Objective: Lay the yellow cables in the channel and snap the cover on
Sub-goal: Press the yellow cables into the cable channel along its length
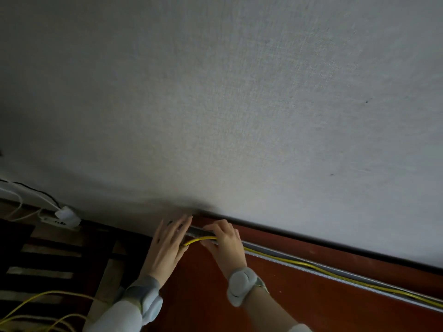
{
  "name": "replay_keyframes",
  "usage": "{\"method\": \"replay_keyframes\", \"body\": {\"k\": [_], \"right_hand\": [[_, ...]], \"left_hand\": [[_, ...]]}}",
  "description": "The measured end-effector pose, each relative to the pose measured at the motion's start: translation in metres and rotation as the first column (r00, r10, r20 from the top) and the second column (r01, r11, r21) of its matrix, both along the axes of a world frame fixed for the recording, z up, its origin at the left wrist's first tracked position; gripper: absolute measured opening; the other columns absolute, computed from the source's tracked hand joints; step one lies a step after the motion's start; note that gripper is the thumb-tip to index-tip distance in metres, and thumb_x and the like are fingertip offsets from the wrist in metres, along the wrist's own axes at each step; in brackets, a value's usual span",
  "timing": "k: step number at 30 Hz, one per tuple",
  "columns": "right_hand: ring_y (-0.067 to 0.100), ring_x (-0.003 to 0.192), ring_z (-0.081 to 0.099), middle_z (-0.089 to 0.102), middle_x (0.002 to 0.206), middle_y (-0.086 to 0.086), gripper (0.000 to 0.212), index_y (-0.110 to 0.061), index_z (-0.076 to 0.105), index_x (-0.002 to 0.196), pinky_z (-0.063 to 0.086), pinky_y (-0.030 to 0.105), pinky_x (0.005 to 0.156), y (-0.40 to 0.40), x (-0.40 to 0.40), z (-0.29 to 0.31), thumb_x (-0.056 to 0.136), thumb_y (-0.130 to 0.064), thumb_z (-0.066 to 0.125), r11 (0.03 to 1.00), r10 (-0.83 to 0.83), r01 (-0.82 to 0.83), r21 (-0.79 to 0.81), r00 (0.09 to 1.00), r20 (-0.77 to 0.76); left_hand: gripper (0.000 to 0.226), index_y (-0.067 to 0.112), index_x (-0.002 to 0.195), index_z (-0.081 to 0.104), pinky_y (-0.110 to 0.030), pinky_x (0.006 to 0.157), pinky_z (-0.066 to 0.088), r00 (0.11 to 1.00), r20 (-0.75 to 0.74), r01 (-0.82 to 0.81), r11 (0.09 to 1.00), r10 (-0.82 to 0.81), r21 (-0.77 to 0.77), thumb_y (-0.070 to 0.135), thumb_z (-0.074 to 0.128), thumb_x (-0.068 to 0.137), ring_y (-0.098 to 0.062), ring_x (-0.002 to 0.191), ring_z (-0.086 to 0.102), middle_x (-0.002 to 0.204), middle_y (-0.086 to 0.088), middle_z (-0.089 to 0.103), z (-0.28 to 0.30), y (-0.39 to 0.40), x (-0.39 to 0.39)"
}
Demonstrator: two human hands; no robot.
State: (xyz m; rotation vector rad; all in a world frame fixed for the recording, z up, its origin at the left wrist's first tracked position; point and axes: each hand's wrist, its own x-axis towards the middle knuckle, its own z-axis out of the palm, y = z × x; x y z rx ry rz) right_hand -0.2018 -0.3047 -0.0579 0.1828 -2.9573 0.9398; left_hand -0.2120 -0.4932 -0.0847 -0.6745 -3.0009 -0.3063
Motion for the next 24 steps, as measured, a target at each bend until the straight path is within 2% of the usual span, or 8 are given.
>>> {"method": "replay_keyframes", "body": {"k": [2, 5, 7, 11, 14, 18, 21, 24], "right_hand": [[0.024, 0.105, 0.055, 0.059, 0.112, 0.003, 0.03, -0.016, 0.066, 0.108, 0.044, 0.036, 0.09, -0.01, -0.007, -0.002, 0.081, -0.029, 0.071, 0.999, -0.01, 0.009, 0.033, 1.0, 0.02], [0.027, 0.099, 0.056, 0.061, 0.106, 0.006, 0.026, -0.011, 0.07, 0.095, 0.045, 0.038, 0.085, -0.016, -0.012, -0.004, 0.077, -0.03, 0.074, 0.997, -0.044, 0.042, 0.057, 0.999, 0.029], [0.028, 0.095, 0.057, 0.062, 0.102, 0.007, 0.024, -0.01, 0.071, 0.089, 0.047, 0.039, 0.082, -0.015, -0.012, -0.005, 0.075, -0.029, 0.076, 0.995, -0.038, 0.038, 0.087, 0.999, 0.007], [0.026, 0.093, 0.058, 0.063, 0.099, 0.005, 0.018, -0.011, 0.073, 0.083, 0.045, 0.038, 0.081, -0.014, -0.013, -0.006, 0.074, -0.027, 0.077, 0.995, -0.074, 0.073, 0.069, 0.997, 0.003], [0.022, 0.095, 0.056, 0.062, 0.099, 0.002, 0.015, -0.014, 0.074, 0.084, 0.039, 0.036, 0.086, -0.016, -0.009, -0.007, 0.077, -0.027, 0.076, 0.992, -0.125, 0.124, 0.034, 0.991, 0.036], [0.021, 0.089, 0.056, 0.062, 0.09, 0.0, 0.01, -0.018, 0.073, 0.079, 0.035, 0.035, 0.086, -0.019, -0.003, -0.008, 0.077, -0.027, 0.077, 0.971, -0.239, 0.24, -0.019, 0.97, 0.03], [0.02, 0.087, 0.056, 0.061, 0.089, -0.001, 0.008, -0.02, 0.072, 0.077, 0.035, 0.035, 0.084, -0.02, -0.002, -0.007, 0.076, -0.026, 0.078, 0.946, -0.313, 0.314, -0.076, 0.949, 0.033], [0.02, 0.085, 0.055, 0.06, 0.088, -0.002, 0.009, -0.018, 0.072, 0.077, 0.031, 0.033, 0.083, -0.021, -0.002, -0.008, 0.075, -0.024, 0.08, 0.924, -0.363, 0.366, -0.114, 0.931, 0.041]], "left_hand": [[0.067, 0.014, 0.145, 0.024, -0.049, 0.107, 0.037, 0.996, 0.029, -0.08, 0.997, 0.08, -0.005, 0.045, 0.037, 0.087, -0.027, 0.128, 0.044, 0.144, -0.009, 0.042, -0.003, -0.013, 0.006], [0.087, 0.009, 0.144, 0.024, -0.045, 0.098, 0.046, 0.953, 0.156, -0.272, 0.96, 0.259, 0.068, 0.036, 0.071, 0.076, -0.033, 0.124, 0.047, 0.141, -0.017, 0.042, -0.012, -0.031, 0.013], [0.093, 0.009, 0.145, 0.017, -0.042, 0.098, 0.046, 0.904, 0.292, -0.36, 0.924, 0.312, 0.127, 0.031, 0.074, 0.075, -0.028, 0.123, 0.048, 0.143, -0.015, 0.04, -0.019, -0.035, 0.018], [0.093, 0.025, 0.147, -0.002, -0.054, 0.116, 0.011, 0.844, 0.488, -0.288, 0.956, 0.223, 0.06, 0.023, 0.065, 0.083, -0.008, 0.112, 0.055, 0.115, 0.012, 0.058, -0.02, -0.028, 0.023], [0.087, 0.032, 0.146, 0.007, -0.06, 0.114, 0.0, 0.881, 0.42, -0.227, 0.973, 0.22, -0.034, 0.019, 0.064, 0.082, -0.005, 0.101, 0.06, 0.097, 0.013, 0.063, -0.013, -0.025, 0.02], [0.068, 0.018, 0.127, 0.052, -0.07, 0.105, 0.023, 0.959, 0.139, -0.256, 0.966, 0.248, 0.04, 0.005, 0.078, 0.066, -0.014, 0.072, 0.068, 0.077, 0.006, 0.066, -0.004, -0.031, 0.017], [0.064, 0.016, 0.123, 0.052, -0.068, 0.103, 0.028, 0.959, 0.074, -0.282, 0.949, 0.274, 0.142, 0.0, 0.077, 0.066, -0.018, 0.06, 0.066, 0.077, 0.002, 0.063, 0.005, -0.034, 0.009], [0.058, 0.017, 0.121, 0.059, -0.066, 0.109, 0.019, 0.965, 0.045, -0.262, 0.955, 0.258, 0.136, -0.007, 0.072, 0.069, -0.021, 0.069, 0.066, 0.087, -0.005, 0.062, 0.01, -0.036, -0.007]]}}
